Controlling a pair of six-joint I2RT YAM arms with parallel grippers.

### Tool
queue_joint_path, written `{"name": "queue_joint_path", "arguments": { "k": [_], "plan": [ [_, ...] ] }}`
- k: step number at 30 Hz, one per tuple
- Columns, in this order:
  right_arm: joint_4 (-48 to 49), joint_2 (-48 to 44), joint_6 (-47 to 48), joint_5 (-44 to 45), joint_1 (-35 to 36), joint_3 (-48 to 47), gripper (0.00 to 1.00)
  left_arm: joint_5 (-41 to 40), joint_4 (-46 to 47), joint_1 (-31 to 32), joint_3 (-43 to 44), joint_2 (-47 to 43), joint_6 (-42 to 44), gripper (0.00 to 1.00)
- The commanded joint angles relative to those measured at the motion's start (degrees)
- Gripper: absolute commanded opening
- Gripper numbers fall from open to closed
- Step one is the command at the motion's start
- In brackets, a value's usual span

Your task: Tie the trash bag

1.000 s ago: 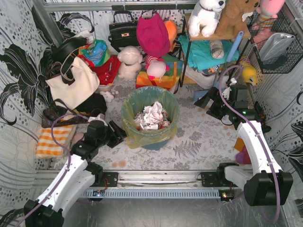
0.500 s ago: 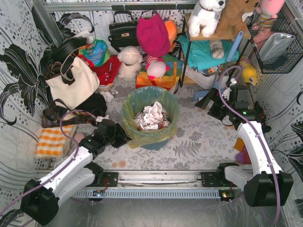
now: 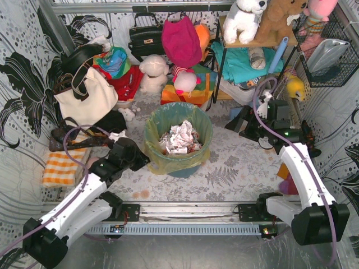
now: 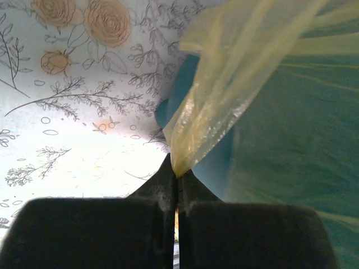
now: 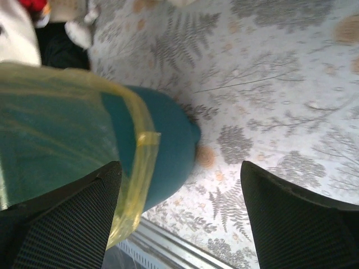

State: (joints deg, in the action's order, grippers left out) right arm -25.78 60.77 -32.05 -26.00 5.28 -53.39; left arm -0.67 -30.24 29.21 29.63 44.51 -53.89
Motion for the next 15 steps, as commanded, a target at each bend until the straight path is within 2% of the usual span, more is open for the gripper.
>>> {"name": "queue_joint_path", "arguments": {
  "k": [1, 5, 11, 15],
  "plan": [
    [4.3, 1.09, 0.33, -2.29, 6.58, -3.83, 0.84, -2.99, -1.33, 0.3, 4.18, -0.86, 1.96, 0.0],
    [3.64, 3.18, 0.61, 2.83, 12.77, -7.1, 0.82, -3.99, -1.96, 0.25, 6.77, 0.14, 3.04, 0.0],
    [1.15, 2.86, 1.47, 5.68, 14.24, -8.49, 0.79, -5.21, -0.27, 0.26, 9.53, 3.09, 4.66, 0.0],
    [1.31, 1.77, 2.2, 3.62, 16.23, -8.5, 0.79, -5.04, 1.4, 0.28, 11.96, 6.26, 5.93, 0.0]
  ]
}}
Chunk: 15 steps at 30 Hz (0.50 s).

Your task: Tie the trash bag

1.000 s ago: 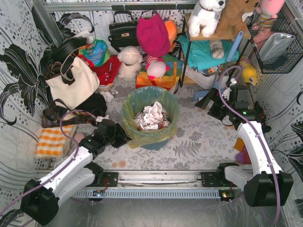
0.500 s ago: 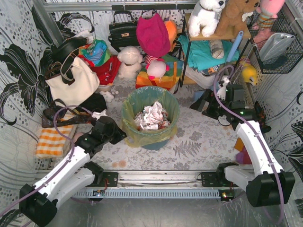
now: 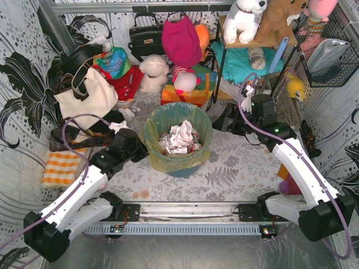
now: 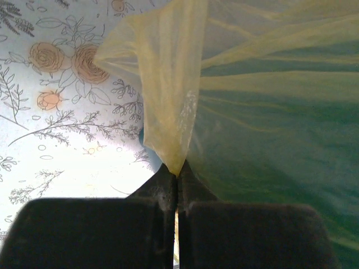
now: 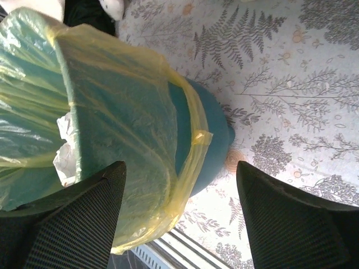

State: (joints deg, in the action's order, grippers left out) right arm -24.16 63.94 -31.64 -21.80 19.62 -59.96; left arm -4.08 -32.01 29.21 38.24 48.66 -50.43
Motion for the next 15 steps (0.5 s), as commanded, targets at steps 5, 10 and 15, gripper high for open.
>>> {"name": "queue_joint_path", "arguments": {
  "k": [5, 10, 15],
  "plan": [
    [0.76, -3.61, 1.67, -3.73, 5.52, -0.48, 0.79, -1.98, 4.14, 0.23, 6.27, 5.57, 4.62, 0.0],
    [-0.83, -6.45, 1.3, -3.71, 7.82, 0.49, 0.76, -2.7, 4.1, 0.23, 9.09, 8.77, 7.11, 0.0],
    [-3.88, -9.49, 0.47, -3.14, 9.44, 1.67, 0.75, -4.58, 3.54, 0.23, 11.56, 10.92, 10.33, 0.0]
  ]
}}
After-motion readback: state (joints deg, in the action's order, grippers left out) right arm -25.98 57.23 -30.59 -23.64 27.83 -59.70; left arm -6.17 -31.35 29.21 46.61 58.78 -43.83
